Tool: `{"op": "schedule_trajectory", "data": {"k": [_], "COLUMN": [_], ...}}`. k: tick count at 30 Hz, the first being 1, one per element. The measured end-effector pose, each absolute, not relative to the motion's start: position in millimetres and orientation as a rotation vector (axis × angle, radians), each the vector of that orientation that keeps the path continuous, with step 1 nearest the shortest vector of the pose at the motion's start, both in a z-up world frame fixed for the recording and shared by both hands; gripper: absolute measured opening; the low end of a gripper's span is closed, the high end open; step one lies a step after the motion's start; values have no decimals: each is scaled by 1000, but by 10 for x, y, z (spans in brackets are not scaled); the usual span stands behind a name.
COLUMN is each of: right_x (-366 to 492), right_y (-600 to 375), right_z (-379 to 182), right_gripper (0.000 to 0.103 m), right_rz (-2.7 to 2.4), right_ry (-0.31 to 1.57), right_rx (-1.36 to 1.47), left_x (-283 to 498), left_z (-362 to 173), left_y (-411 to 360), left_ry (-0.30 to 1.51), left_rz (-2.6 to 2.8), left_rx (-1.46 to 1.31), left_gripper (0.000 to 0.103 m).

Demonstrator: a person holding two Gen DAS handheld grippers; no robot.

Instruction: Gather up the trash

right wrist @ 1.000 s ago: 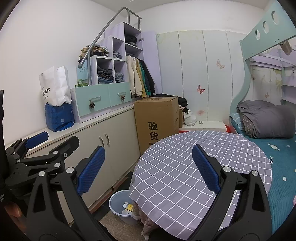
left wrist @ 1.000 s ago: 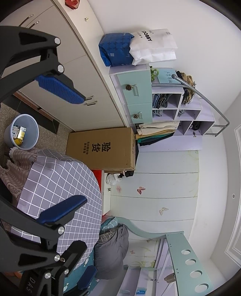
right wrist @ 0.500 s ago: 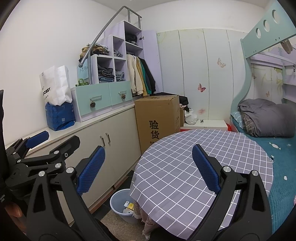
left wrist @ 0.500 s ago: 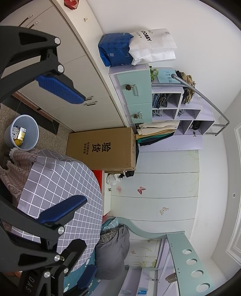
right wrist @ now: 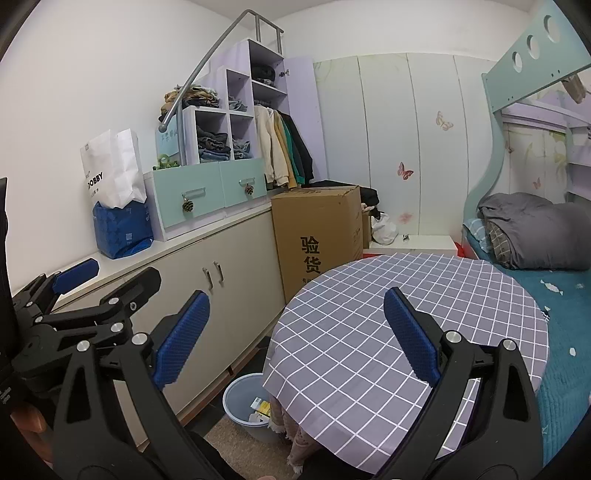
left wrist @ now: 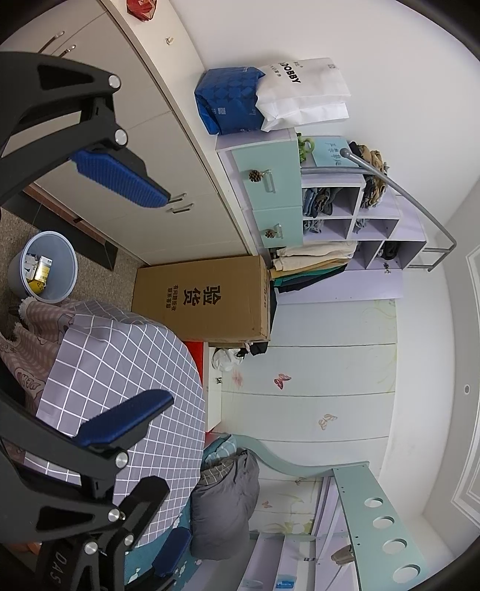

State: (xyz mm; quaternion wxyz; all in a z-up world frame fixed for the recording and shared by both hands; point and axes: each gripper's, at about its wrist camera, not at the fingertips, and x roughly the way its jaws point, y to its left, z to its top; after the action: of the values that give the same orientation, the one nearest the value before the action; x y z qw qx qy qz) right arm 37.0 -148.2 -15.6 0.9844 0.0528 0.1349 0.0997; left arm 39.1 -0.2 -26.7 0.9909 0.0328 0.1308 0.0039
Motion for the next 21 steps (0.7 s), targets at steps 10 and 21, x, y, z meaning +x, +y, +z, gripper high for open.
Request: {"op": "schedule_trajectory", "data": {"k": [10, 21], "right_x": [349, 362], "right_y": [-1461, -1469], "right_z": [-169, -161], "right_gripper": [93, 93], "right_rz": [207, 214], "right_ry": [282, 291], "right_rx": [112, 118], "left_x": [396, 400], "left_z": [-274, -278], "left_y": [9, 30], "left_ry": [263, 261], "left_rz": [7, 7], "left_rx": [67, 68], "left_gripper": [97, 97]}}
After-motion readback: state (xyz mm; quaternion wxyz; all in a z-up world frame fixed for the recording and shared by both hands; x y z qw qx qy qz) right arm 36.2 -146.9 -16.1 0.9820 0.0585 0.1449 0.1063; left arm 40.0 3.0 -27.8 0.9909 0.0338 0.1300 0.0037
